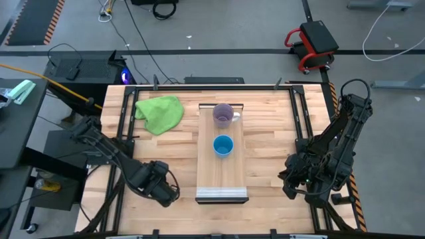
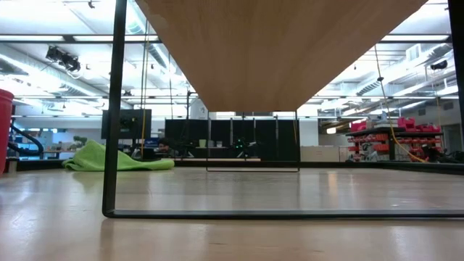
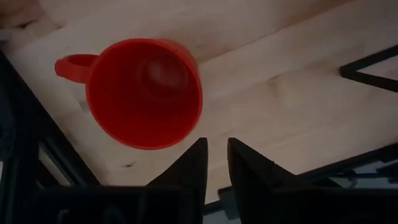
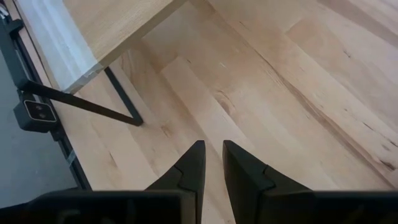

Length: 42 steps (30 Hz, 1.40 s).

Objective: Stack small to large cups/mugs on shelf
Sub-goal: Put the orange mug on the shelf

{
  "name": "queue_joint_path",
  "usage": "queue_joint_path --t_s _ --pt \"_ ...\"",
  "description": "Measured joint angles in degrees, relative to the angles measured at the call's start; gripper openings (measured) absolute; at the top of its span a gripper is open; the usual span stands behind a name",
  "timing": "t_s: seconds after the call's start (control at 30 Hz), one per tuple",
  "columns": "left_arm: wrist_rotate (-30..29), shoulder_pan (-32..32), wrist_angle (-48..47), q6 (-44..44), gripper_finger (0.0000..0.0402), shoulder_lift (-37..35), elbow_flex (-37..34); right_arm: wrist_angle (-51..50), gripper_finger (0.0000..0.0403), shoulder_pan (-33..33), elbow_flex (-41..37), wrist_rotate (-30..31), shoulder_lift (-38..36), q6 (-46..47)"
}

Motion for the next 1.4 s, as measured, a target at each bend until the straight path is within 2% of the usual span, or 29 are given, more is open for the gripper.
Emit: queue_joint_path --t_s 0.3,0.77,1.07,1.4 --pt "1.9 0.4 4.3 -0.3 0.0101 0.0 -4.7 0.1 0.0062 0.1 0.0 0.0 0.0 0.0" --pt "2.6 0.4 12.2 -1.2 0.0103 0.0 -11.6 0.6 0.0062 0.1 0.0 0.0 0.0 0.0" --pt "3.3 0.4 14.2 -1.2 0.0093 0.0 -13.2 0.7 0.0062 0.1 0.0 0.0 0.0 0.0" --pt "8.5 -0.2 12.2 3.9 0.0053 0.0 -13.2 0.7 0.0062 0.1 0.0 0.0 0.0 0.0"
